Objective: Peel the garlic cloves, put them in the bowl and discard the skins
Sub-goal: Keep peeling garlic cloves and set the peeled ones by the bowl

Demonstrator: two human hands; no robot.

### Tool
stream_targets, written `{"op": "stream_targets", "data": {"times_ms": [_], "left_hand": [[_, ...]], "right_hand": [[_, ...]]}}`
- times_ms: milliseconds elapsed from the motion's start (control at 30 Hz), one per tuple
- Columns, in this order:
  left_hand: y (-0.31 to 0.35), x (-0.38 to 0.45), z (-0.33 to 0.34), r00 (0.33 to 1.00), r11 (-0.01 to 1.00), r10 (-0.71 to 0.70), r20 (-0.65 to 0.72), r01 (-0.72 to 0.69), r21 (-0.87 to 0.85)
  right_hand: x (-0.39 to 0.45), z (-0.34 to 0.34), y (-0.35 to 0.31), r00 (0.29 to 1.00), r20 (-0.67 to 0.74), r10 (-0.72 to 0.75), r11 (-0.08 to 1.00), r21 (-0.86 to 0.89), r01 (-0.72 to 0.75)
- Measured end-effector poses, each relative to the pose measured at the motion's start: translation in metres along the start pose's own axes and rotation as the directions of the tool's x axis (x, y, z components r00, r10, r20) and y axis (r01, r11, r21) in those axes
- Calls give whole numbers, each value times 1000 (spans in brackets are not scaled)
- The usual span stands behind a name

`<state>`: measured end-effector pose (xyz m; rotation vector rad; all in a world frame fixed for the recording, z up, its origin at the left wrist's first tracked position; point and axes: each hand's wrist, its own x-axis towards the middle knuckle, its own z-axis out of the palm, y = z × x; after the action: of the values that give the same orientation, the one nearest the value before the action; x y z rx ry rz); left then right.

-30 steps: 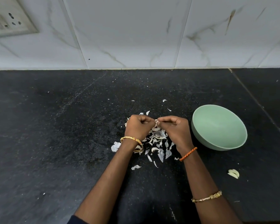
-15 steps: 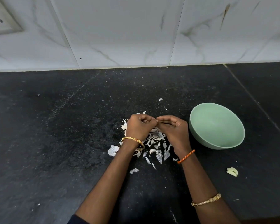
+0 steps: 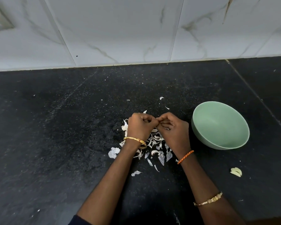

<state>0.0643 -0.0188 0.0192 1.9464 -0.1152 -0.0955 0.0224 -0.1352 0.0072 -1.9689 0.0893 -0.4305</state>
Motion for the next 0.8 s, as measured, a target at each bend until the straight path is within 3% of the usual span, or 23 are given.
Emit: {"op": "stream_targets", "data": {"times_ms": [400, 800], "left_hand": [[2, -6, 11, 996, 998, 26, -88, -30, -50], [3, -9, -4, 982, 950, -190, -9, 181, -254]], "right_hand": [[-3, 1, 6, 997, -69, -18, 999, 45, 21], [-3, -1, -3, 998, -24, 52, 973, 227, -46]]}}
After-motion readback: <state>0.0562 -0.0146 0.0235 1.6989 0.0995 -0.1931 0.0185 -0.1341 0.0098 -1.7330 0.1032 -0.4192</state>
